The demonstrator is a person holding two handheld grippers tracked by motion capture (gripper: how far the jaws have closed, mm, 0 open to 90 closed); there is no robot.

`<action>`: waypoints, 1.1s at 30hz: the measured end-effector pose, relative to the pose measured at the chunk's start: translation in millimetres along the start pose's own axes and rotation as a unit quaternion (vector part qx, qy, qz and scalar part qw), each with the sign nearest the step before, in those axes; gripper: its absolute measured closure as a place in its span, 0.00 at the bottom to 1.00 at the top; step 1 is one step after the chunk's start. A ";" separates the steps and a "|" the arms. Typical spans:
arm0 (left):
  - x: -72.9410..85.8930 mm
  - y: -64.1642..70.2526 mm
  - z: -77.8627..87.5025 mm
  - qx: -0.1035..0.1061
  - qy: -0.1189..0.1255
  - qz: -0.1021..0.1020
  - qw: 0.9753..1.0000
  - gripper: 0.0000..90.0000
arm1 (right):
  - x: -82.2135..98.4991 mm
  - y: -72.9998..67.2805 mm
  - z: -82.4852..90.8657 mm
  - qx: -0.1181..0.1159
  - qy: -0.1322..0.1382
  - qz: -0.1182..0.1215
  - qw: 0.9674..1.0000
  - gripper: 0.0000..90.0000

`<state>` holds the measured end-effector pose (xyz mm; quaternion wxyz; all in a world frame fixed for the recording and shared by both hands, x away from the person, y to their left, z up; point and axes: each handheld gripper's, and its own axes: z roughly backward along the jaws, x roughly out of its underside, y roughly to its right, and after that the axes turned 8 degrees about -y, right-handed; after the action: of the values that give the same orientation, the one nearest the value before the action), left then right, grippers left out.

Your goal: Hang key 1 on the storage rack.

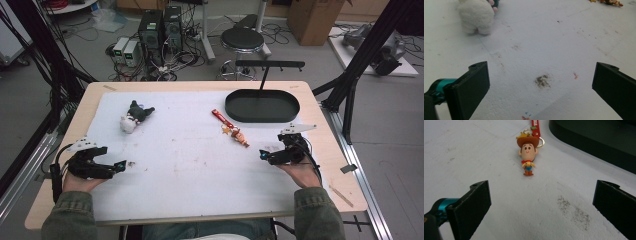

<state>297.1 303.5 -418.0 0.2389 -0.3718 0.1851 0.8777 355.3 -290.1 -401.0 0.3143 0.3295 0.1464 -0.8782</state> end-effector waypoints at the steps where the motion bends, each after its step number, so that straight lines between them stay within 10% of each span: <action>1: -0.1 0.0 0.1 -0.001 0.000 0.000 1.000 0.02 | -1.5 -0.2 -0.6 -0.001 0.000 0.001 1.000 0.01; 33: 0.6 -1.3 -1.5 0.002 -0.003 0.002 1.000 0.02 | -73.0 -11.0 -33.1 -0.036 -0.064 0.054 0.996 0.01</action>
<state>298.3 303.9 -419.6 0.2385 -0.3682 0.1873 0.8789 407.1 -233.2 -376.0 0.3810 0.2687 0.1394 -0.8736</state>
